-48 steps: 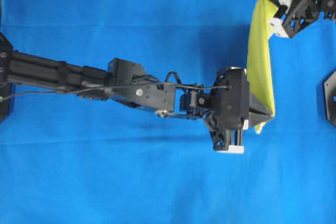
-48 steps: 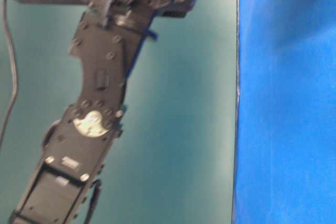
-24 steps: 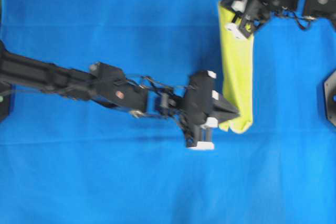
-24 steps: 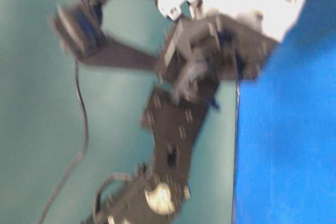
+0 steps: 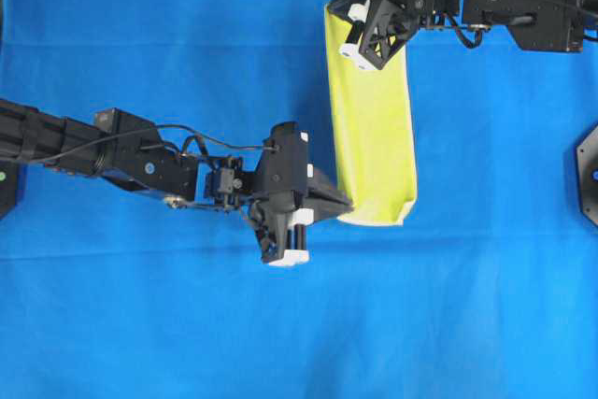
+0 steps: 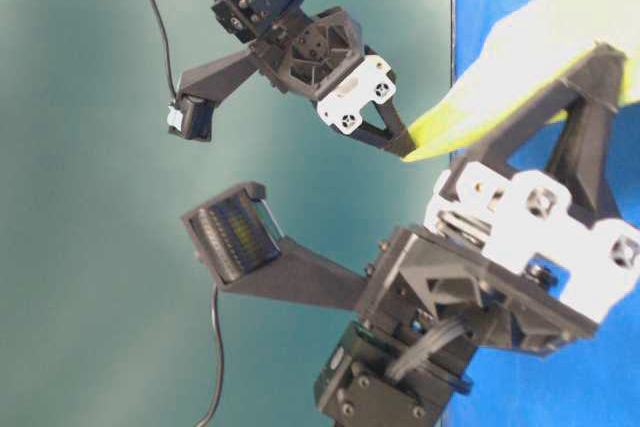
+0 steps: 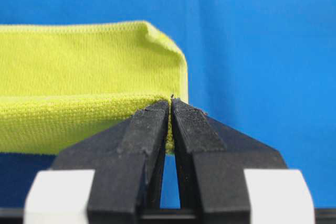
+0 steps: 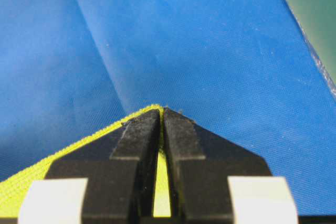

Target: Fold the yellow towel.

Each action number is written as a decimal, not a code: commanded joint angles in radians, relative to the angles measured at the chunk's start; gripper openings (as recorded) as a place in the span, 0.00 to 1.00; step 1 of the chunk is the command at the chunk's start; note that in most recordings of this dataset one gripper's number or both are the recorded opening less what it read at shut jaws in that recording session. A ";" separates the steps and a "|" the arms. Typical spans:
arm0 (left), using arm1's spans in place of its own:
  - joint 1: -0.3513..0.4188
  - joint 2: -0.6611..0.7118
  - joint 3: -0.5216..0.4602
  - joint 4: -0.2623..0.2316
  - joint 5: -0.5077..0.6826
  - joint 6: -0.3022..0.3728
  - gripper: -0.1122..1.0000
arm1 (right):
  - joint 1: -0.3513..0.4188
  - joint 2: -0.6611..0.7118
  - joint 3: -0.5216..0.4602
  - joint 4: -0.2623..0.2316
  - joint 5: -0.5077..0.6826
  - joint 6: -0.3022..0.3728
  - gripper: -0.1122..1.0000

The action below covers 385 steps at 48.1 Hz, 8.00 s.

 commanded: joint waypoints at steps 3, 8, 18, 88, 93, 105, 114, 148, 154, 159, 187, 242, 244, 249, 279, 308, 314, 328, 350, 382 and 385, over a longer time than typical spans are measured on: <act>-0.011 -0.038 -0.005 0.006 0.005 0.000 0.12 | -0.012 -0.014 -0.020 -0.003 -0.006 -0.002 0.13; 0.002 -0.038 -0.009 0.006 0.025 0.002 0.12 | -0.011 -0.012 -0.012 -0.003 -0.005 -0.002 0.13; 0.018 -0.040 -0.014 0.006 0.051 0.000 0.20 | -0.003 -0.012 -0.005 -0.003 -0.005 -0.002 0.22; 0.259 -0.684 0.515 0.009 -0.100 0.034 0.75 | 0.023 -0.752 0.623 0.040 -0.353 0.009 0.66; 0.259 -0.680 0.508 0.009 -0.100 0.034 0.75 | 0.023 -0.762 0.627 0.046 -0.353 0.009 0.66; 0.261 -0.649 0.474 0.009 -0.100 0.035 0.75 | 0.023 -0.753 0.611 0.046 -0.351 0.009 0.66; 0.279 -0.601 0.422 0.011 -0.098 0.043 0.75 | 0.005 -0.726 0.569 0.046 -0.318 0.009 0.66; 0.512 -0.140 0.080 0.009 0.000 0.109 0.75 | -0.127 -0.126 0.219 -0.014 -0.057 -0.012 0.66; 0.535 -0.055 0.035 0.009 0.002 0.107 0.75 | -0.129 -0.040 0.170 -0.028 -0.055 -0.012 0.66; 0.541 0.000 0.003 0.009 0.002 0.107 0.75 | -0.137 0.014 0.149 -0.031 -0.054 -0.012 0.66; 0.560 0.109 -0.084 0.011 0.095 0.114 0.25 | -0.172 0.103 0.167 -0.035 -0.112 -0.012 0.30; 0.548 -0.084 -0.118 0.011 0.268 0.253 0.15 | -0.153 -0.146 0.193 -0.026 -0.006 0.009 0.14; 0.531 -0.110 -0.103 0.011 0.278 0.258 0.15 | -0.132 -0.181 0.202 -0.021 0.018 0.009 0.14; 0.494 -0.167 -0.063 0.011 0.298 0.258 0.15 | -0.067 -0.270 0.235 -0.011 0.072 0.011 0.14; 0.210 -0.190 0.091 0.011 0.302 0.187 0.15 | 0.288 -0.322 0.387 0.032 0.132 0.199 0.14; 0.160 -0.100 0.094 0.011 0.222 0.170 0.15 | 0.348 -0.222 0.370 0.032 0.066 0.233 0.14; 0.156 -0.100 0.089 0.011 0.221 0.170 0.20 | 0.364 -0.221 0.368 0.032 0.055 0.233 0.15; 0.138 -0.127 0.089 0.011 0.225 0.172 0.63 | 0.443 -0.238 0.341 0.032 0.091 0.236 0.65; 0.077 -0.453 0.175 0.011 0.322 0.173 0.62 | 0.552 -0.531 0.310 0.012 0.313 0.241 0.64; 0.091 -1.078 0.594 0.011 0.170 0.172 0.62 | 0.545 -1.101 0.509 -0.117 0.356 0.241 0.64; 0.097 -1.140 0.634 0.009 0.170 0.169 0.62 | 0.537 -1.138 0.543 -0.115 0.342 0.244 0.64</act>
